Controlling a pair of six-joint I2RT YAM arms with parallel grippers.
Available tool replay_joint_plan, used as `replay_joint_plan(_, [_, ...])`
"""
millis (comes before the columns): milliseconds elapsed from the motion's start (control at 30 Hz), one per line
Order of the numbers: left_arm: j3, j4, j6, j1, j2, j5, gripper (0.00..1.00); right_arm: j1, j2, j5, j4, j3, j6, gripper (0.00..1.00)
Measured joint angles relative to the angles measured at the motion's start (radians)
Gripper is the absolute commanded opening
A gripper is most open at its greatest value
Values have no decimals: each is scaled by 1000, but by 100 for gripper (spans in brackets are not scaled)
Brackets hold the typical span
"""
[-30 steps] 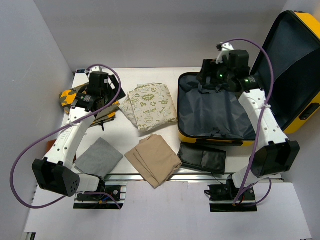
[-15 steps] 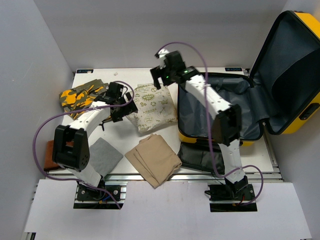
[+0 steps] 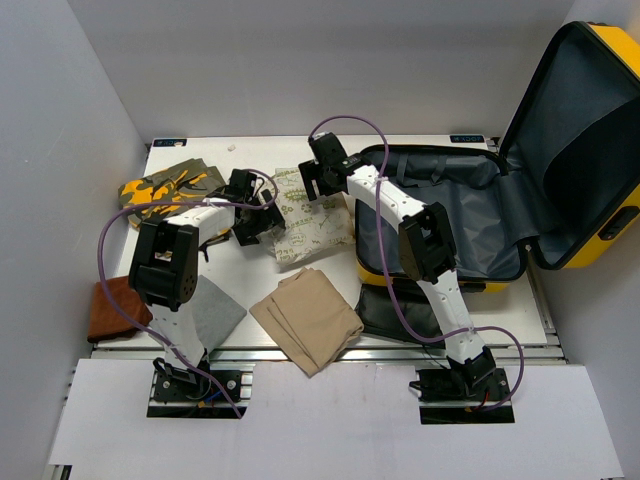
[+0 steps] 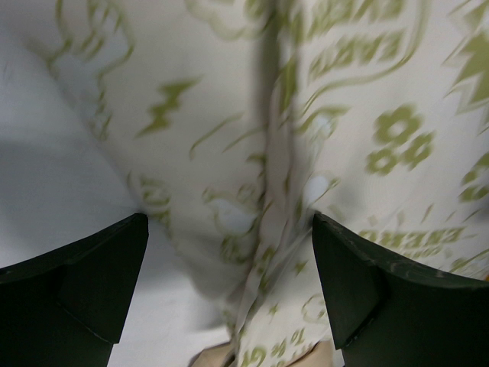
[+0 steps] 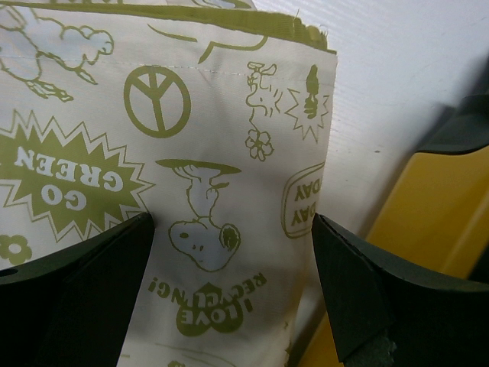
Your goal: Pack the luggage
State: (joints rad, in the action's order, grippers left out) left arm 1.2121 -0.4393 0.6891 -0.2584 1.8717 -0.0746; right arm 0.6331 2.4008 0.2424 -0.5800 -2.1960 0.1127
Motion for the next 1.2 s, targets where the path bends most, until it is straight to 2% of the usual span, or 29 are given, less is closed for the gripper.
replay_joint_plan(100, [48,27,-1,5,43,-20,97,0,25,-5,0,-2,39,89])
replay_joint_plan(133, [76,34,-3,7,66,-29,91,1,37,-12,0,-2,49,89])
replay_joint_plan(167, [93,38,-7,7,80,-37,80,2,49,-18,0,-2,61,89])
replay_joint_plan(267, [150,54,-20,11,135,-45,63,4,66,-41,1,-2,86,88])
replay_joint_plan(300, [166,53,-27,13,150,-45,49,4,66,-51,1,-2,91,88])
replay_joint_plan(367, [200,46,-42,21,181,-40,32,8,66,-77,6,0,98,86])
replay_joint_plan(400, [216,40,-47,24,194,-44,9,11,66,-90,7,3,100,86])
replay_joint_plan(433, [235,31,-55,26,206,-43,1,16,66,-103,11,9,104,86])
replay_joint_plan(533, [273,1,-84,34,224,-27,0,34,58,-119,32,33,106,87])
replay_joint_plan(733, [252,3,-135,57,202,42,0,68,25,-109,47,66,153,89])
replay_joint_plan(967, [233,17,-209,89,187,95,0,82,-42,-2,54,118,241,89])
replay_joint_plan(1200, [224,52,-262,120,186,95,0,77,30,0,33,68,299,89])
